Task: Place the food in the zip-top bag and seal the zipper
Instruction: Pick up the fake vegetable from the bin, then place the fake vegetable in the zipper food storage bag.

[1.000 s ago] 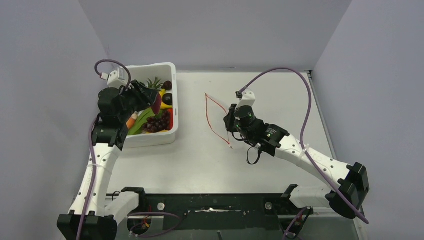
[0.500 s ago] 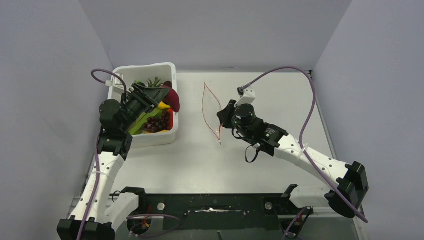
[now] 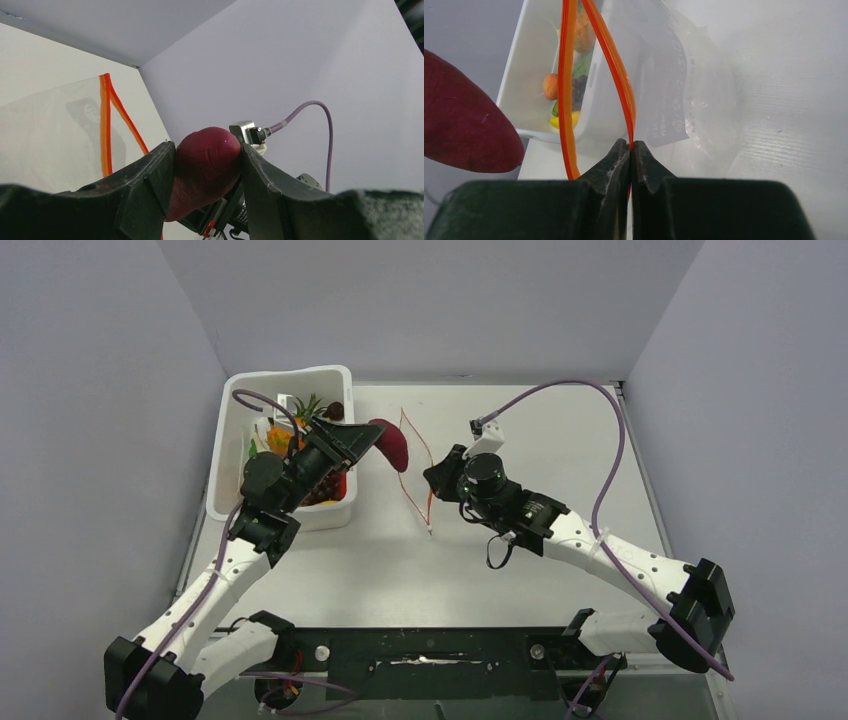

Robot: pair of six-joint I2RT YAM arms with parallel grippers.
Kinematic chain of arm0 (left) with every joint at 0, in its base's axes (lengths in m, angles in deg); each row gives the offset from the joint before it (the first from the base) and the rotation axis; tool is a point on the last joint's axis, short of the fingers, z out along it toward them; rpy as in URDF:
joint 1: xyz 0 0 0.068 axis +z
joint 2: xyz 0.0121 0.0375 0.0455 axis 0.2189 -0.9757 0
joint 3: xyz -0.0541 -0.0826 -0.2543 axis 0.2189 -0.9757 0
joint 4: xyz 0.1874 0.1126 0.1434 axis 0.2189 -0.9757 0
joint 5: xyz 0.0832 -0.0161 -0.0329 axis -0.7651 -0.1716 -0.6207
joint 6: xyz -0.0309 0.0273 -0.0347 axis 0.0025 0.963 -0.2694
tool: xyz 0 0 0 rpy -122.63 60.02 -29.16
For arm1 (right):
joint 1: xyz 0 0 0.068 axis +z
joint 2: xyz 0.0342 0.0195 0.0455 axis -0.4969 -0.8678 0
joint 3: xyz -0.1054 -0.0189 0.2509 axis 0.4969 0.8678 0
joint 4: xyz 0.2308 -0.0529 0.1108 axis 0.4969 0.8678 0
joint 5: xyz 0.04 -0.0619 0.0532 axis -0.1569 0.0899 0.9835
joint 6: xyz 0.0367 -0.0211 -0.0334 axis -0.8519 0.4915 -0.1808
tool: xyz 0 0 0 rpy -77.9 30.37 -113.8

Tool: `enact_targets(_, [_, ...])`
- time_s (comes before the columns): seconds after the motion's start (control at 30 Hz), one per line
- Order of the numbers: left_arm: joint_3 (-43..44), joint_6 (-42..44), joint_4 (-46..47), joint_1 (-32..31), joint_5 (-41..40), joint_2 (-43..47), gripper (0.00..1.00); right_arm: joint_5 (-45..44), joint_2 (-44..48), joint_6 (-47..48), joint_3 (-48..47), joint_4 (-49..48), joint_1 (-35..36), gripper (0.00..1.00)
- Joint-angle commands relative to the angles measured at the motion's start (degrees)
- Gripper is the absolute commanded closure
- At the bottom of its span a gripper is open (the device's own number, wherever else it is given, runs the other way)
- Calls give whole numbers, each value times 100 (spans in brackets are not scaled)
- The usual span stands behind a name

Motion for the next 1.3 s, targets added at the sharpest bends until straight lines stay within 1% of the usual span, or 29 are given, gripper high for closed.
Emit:
enact_targets(0.0, [-73, 110, 925, -238, -312, -213, 80, 45, 14, -98, -29, -532, 78, 100])
enact_targets(0.2, [-275, 505, 932, -409, -709, -392, 80, 96, 39, -104, 13, -587, 134, 100])
enact_targets(0.33, [-401, 712, 1045, -484, -754, -480, 80, 132, 86, -103, 108, -670, 135, 100])
enact_targets(0.57, [-495, 1103, 818, -592, -904, -587, 80, 27, 221, -95, 207, -757, 135, 100])
enact_targets(0.73, [-397, 1628, 346, -678, -1022, -673, 76, 20, 203, -94, 229, -802, 135, 100])
enact_targets(0.9, [-474, 1639, 326, -691, -930, -689, 73, 62, 134, -88, 208, -868, 135, 100])
enact_targets(0.93, [-455, 1649, 300, -695, -887, -700, 72, 67, 122, -81, 192, -859, 134, 100])
enact_targets(1.03, [-278, 1759, 22, -697, -757, -736, 59, 55, 110, -39, 162, -838, 133, 100])
enact_targets(1.1, [-221, 1784, -107, -696, -711, -718, 53, 20, 125, -12, 160, -820, 125, 100])
enact_targets(1.27, [-168, 1797, -225, -690, -532, -629, 43, 9, 154, 60, 169, -788, 118, 100])
